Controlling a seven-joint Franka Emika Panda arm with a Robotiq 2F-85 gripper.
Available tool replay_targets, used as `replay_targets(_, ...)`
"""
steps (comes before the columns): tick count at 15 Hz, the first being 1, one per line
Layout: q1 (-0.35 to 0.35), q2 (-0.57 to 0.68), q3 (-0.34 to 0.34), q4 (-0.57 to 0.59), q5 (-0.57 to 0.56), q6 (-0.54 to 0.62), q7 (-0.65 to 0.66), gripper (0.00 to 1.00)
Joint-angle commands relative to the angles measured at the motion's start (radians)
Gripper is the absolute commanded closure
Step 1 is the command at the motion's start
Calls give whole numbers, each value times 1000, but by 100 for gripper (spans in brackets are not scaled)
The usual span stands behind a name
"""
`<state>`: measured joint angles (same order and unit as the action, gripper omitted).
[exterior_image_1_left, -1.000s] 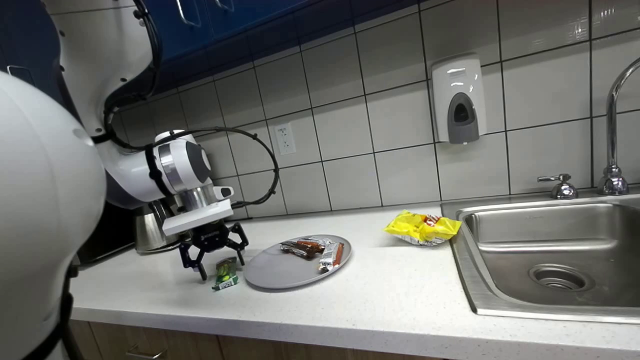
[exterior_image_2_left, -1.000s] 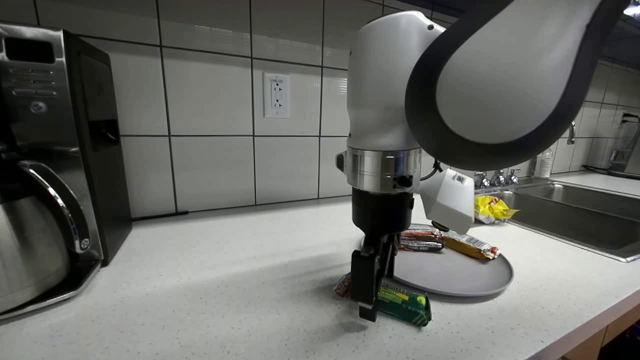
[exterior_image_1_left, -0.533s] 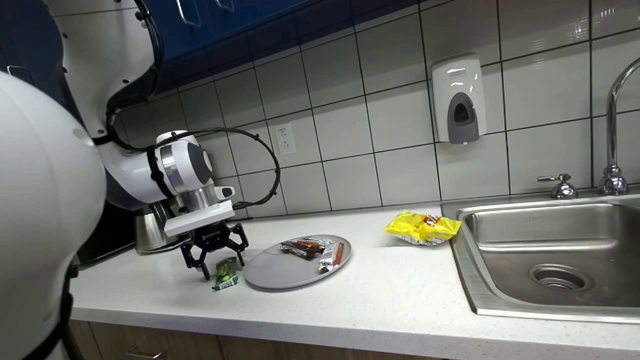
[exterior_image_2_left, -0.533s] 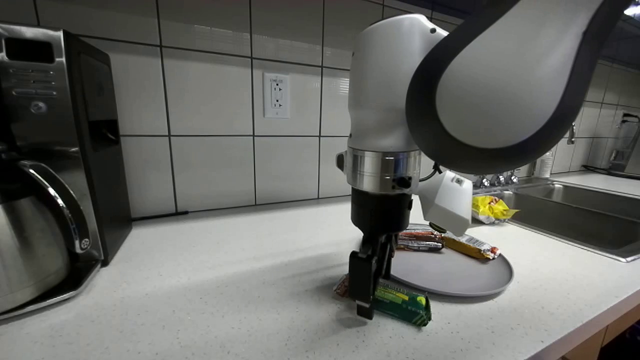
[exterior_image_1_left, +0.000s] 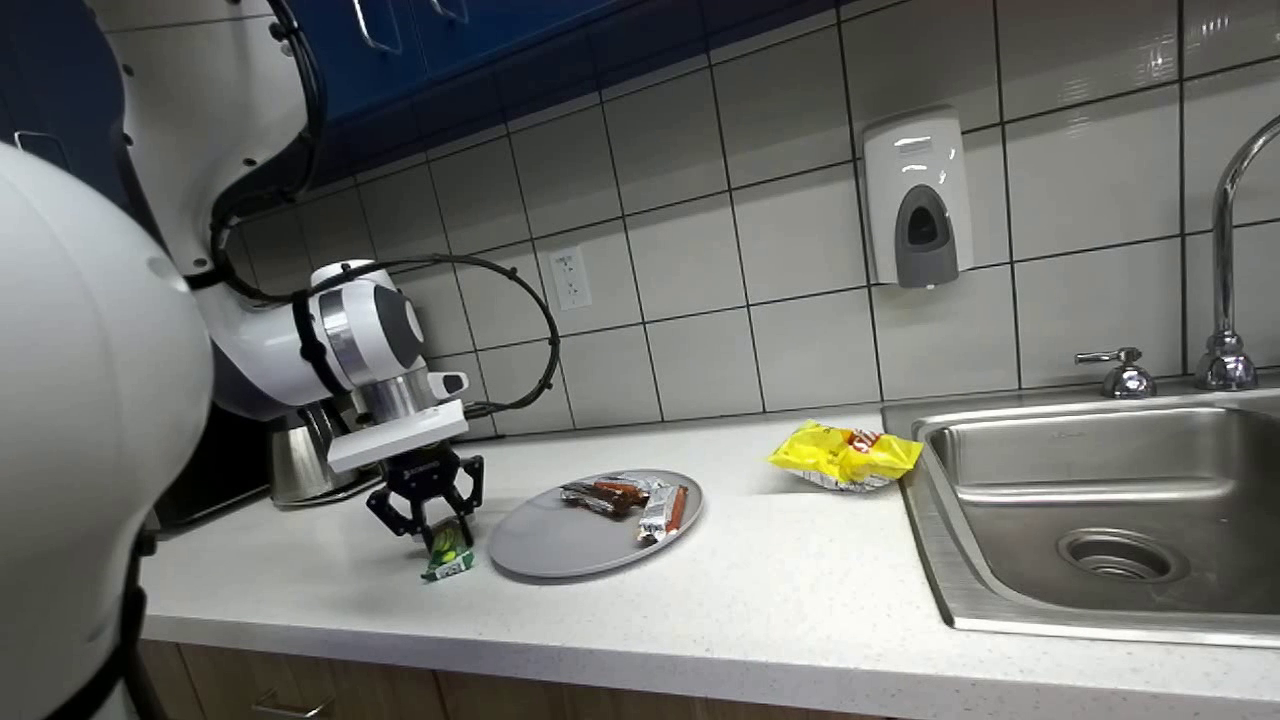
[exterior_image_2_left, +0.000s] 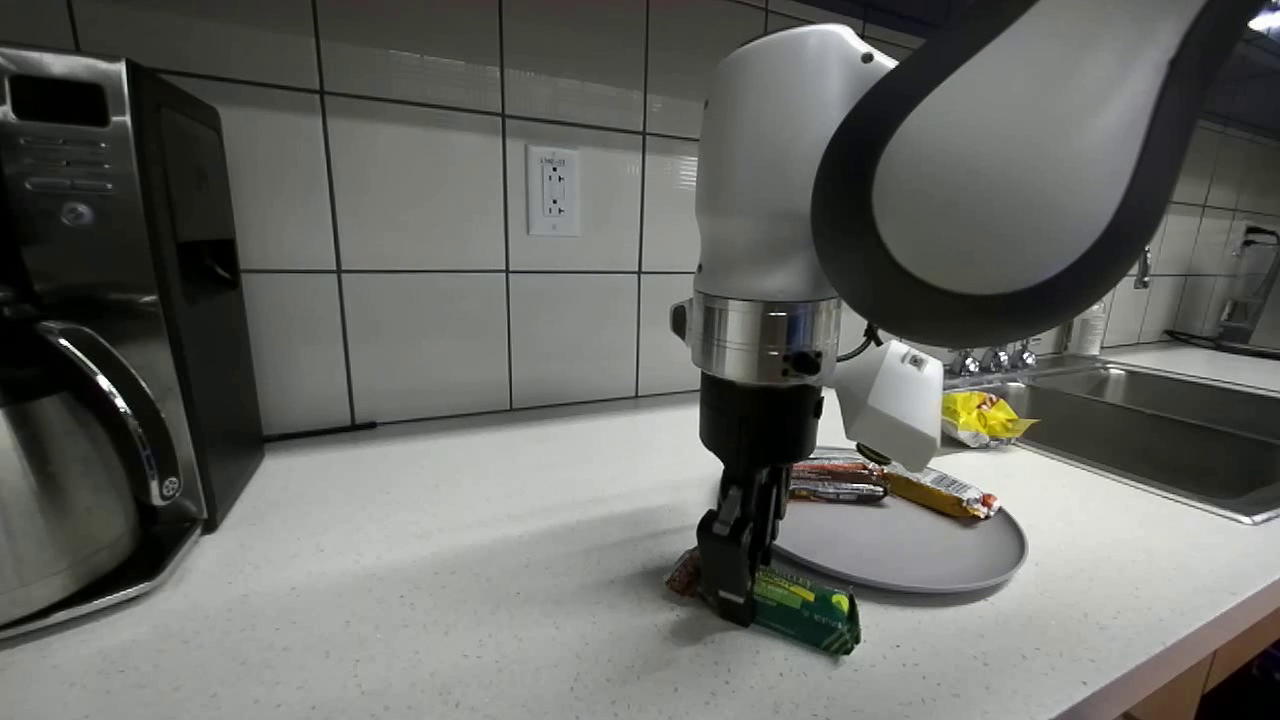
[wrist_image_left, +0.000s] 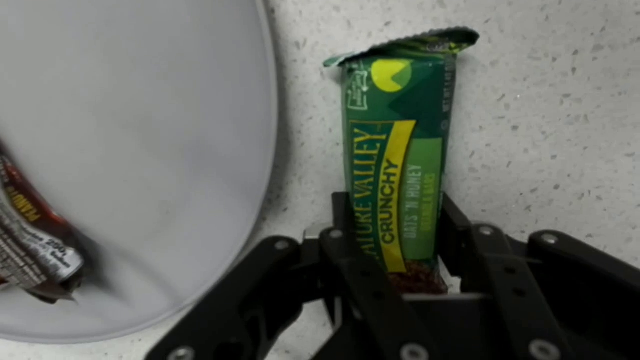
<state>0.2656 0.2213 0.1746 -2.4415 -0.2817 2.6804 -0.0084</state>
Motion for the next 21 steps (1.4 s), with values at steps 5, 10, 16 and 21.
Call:
replay_targets(5,-3,-59,15,-16,12,-19,-18,83)
replay_targets(10,-14,-130,18,-32,17,-50,-42,83)
replay_targets(16,-48,-208,1,-91,6,-36,-96,83)
replay_targets(21,-91,-217,-31,-120,-1,-21,-221,83)
